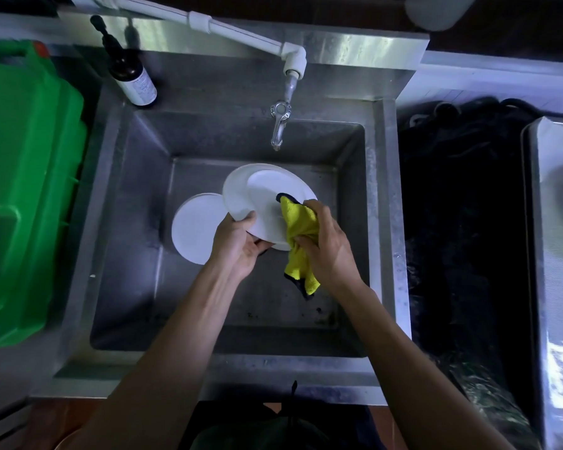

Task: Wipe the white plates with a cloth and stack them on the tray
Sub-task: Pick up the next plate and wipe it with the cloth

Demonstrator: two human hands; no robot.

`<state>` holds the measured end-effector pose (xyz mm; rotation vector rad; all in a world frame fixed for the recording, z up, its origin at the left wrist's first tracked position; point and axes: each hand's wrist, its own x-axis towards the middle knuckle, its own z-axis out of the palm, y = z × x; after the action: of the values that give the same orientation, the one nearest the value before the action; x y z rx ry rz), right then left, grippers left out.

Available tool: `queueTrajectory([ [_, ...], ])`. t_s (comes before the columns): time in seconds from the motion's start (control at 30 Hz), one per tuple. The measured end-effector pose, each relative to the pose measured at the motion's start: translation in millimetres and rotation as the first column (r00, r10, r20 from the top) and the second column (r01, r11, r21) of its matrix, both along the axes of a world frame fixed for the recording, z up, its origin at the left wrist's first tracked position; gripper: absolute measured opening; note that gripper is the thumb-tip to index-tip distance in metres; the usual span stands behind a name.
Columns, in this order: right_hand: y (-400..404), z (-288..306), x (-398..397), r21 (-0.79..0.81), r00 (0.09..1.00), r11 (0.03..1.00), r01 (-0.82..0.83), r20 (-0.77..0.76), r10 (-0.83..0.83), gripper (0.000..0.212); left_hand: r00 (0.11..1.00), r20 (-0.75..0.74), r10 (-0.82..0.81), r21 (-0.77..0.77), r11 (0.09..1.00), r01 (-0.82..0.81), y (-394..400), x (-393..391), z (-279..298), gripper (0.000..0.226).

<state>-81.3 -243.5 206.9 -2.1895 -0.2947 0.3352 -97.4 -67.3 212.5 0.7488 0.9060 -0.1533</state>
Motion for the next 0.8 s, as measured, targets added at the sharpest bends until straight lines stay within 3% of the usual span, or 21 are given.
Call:
queueTrajectory([
  [0.17,8,0,1,0.052,0.999,0.999,-0.008,0.036,0.006,0.049,0.998,0.057,-0.033,0.035,0.999,0.031,-4,-2,0,0.037],
  [0.37,23,-5,-7,-0.142,0.982,0.989,-0.046,0.173,0.071,0.044,0.997,0.071,-0.008,0.023,1.000,0.006,-9,-5,-1,0.033],
  [0.6,26,-9,-29,-0.231,0.933,0.973,-0.013,0.346,0.095,0.041,0.996,0.068,0.063,-0.013,0.998,-0.062,-14,-4,0,0.029],
  [0.7,22,-12,-33,-0.205,0.943,0.979,0.002,0.326,0.066,0.042,0.993,0.085,0.076,-0.038,0.997,-0.073,-14,-7,0,0.034],
  [0.8,13,-16,-29,-0.129,0.978,0.989,0.069,0.206,-0.041,0.042,0.989,0.108,0.097,-0.081,0.993,-0.089,-12,-12,-2,0.032],
])
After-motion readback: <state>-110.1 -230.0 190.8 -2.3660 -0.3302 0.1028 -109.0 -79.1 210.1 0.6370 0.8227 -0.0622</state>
